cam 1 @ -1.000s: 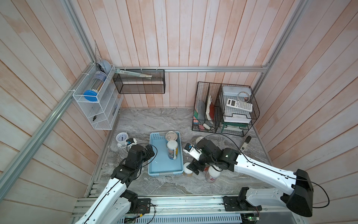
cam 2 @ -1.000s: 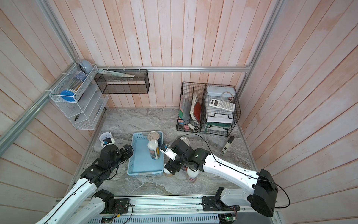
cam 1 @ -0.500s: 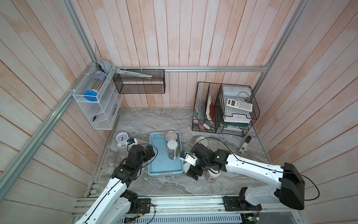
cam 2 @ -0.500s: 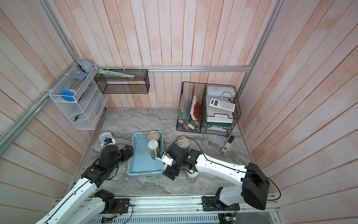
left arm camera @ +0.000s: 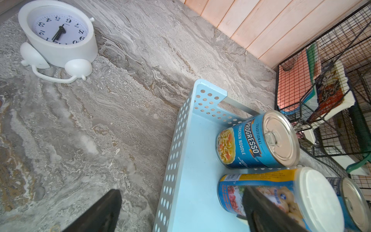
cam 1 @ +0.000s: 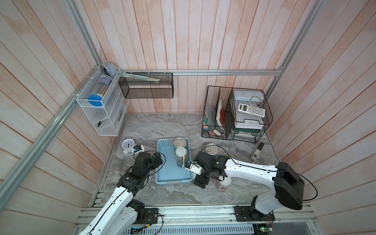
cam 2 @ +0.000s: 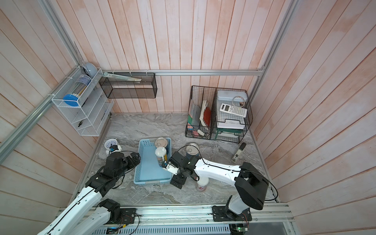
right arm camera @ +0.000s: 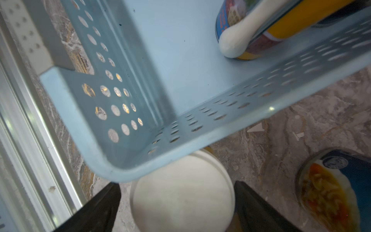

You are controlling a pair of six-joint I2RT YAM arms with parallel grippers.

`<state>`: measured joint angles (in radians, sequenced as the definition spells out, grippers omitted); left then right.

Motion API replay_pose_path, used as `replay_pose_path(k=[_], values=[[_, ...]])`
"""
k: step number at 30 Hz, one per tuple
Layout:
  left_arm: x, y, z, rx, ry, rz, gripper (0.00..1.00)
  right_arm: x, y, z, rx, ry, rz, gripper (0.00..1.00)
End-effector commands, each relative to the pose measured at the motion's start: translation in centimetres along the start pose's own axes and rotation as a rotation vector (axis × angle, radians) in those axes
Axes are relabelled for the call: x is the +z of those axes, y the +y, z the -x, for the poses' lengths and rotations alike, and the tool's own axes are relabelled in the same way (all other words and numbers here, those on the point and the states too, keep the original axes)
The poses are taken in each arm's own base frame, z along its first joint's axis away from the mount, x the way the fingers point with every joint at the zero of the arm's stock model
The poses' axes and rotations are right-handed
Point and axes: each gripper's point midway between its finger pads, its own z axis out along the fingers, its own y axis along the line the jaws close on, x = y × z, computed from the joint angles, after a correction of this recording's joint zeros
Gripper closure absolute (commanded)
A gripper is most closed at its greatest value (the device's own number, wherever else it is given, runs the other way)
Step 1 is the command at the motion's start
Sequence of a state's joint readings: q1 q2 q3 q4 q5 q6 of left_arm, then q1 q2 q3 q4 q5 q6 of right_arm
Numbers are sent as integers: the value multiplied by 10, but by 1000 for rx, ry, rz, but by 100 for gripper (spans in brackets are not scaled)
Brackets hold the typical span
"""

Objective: Put the canned food in the basket
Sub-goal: Pick up the canned food from the center of the board, then place the canned food in the basket.

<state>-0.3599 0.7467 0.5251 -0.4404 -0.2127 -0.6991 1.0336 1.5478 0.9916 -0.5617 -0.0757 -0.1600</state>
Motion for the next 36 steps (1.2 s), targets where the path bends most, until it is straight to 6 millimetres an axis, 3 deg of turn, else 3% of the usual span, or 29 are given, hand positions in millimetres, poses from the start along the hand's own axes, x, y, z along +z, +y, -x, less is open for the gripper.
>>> replay_pose_path(k=[1,6,11,23,32,36], values=[[0,-1,0,11,-4,-14,0,6,-6,-6,10,44,-34,10],[1,0,-1,13,-2,-11,0,11,-10,-11,27,67,-58,22],[1,0,-1,15,-2,-10,0,-4,-17,-3,40,17,-114,31],[3,0,-3,18,8,-9,0,-75,-17,25,59,-116,-189,33],[3,1,-3,13,6,-6,0,-111,-4,84,2,-387,-138,34],[3,0,-3,15,9,-8,0,-101,7,102,-14,-401,-75,35]])
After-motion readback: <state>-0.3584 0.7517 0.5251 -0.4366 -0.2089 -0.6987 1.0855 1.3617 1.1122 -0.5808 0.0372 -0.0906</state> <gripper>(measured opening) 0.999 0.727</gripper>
